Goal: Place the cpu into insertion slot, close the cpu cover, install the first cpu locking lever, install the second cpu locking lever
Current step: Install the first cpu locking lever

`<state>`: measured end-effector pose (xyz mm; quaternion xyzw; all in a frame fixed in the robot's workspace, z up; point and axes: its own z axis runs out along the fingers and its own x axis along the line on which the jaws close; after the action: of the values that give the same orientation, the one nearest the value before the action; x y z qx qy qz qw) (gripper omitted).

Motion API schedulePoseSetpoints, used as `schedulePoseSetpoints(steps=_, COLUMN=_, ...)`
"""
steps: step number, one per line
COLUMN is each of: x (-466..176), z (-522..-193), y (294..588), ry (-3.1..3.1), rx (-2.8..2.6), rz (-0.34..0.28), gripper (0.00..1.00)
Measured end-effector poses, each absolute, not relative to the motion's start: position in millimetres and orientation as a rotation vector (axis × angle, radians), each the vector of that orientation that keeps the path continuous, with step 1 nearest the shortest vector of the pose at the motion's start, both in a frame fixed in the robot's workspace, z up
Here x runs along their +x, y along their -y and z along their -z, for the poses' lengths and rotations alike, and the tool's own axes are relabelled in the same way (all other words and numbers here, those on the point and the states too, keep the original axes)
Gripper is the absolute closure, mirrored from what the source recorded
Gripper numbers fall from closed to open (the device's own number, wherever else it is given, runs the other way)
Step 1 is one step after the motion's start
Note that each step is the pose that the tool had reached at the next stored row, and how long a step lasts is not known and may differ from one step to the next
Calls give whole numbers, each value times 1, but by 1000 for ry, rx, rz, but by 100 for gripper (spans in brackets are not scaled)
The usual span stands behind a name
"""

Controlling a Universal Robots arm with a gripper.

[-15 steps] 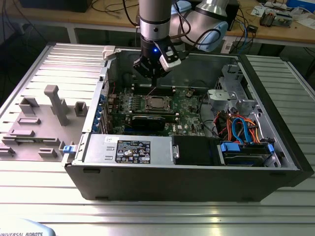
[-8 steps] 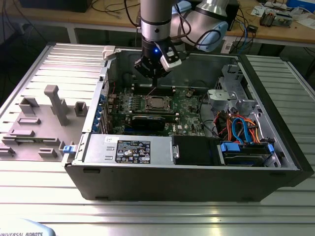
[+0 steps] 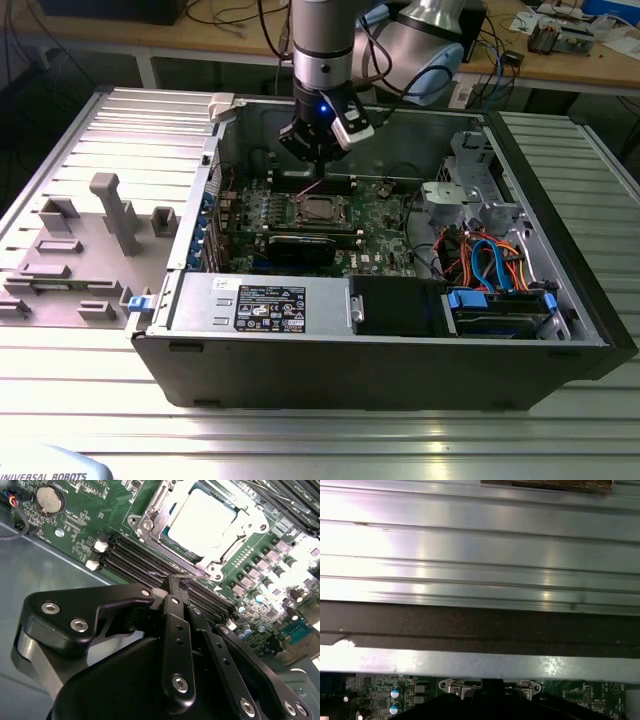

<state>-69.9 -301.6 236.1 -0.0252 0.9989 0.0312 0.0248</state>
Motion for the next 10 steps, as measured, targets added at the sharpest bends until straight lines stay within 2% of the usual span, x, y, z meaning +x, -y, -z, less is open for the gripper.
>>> schedulePoseSetpoints(steps=6, x=-60, z=-230, y=302, ry=-3090, rx=-78, rz=-96, gripper=89)
schedulePoseSetpoints(steps=10, x=-50, z=-209, y=302, ry=-3090, rx=-78, rz=-97, gripper=89)
